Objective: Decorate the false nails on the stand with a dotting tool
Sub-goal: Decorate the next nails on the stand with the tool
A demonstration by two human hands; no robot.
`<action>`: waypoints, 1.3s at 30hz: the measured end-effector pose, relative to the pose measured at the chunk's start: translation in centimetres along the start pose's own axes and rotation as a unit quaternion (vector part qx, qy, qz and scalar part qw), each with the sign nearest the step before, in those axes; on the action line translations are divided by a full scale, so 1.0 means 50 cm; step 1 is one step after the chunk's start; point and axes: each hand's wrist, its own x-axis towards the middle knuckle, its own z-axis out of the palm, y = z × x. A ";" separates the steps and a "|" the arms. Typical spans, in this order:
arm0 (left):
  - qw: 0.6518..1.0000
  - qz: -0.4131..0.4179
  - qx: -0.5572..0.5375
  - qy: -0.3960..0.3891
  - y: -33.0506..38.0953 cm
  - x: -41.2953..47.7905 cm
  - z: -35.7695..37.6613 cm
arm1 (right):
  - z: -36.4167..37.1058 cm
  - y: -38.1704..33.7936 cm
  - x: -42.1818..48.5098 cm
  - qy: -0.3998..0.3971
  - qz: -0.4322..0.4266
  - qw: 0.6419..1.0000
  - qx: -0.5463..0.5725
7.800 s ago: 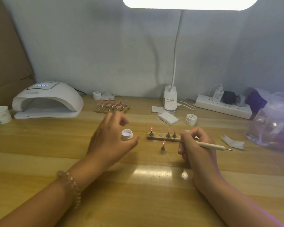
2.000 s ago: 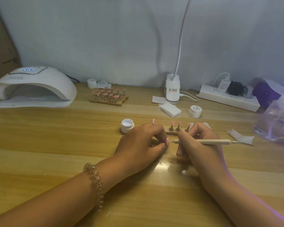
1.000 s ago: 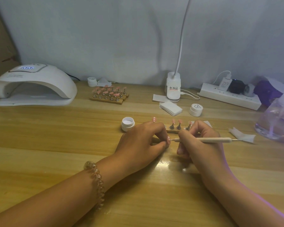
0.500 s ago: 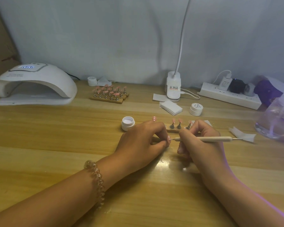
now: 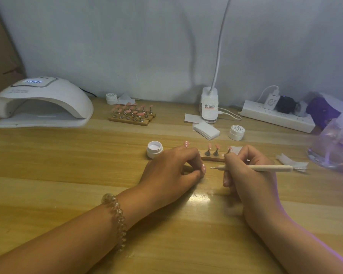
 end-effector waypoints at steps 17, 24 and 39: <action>1.000 0.000 -0.011 0.001 -0.001 0.002 0.000 | 0.001 0.010 0.004 -0.034 0.010 0.998 -0.052; 1.000 -0.001 -0.012 0.002 0.000 0.002 0.000 | 0.000 0.009 0.001 -0.041 0.014 0.998 -0.047; 1.000 -0.008 -0.013 0.001 0.000 0.001 0.000 | 0.004 0.008 0.001 -0.032 0.008 0.998 -0.061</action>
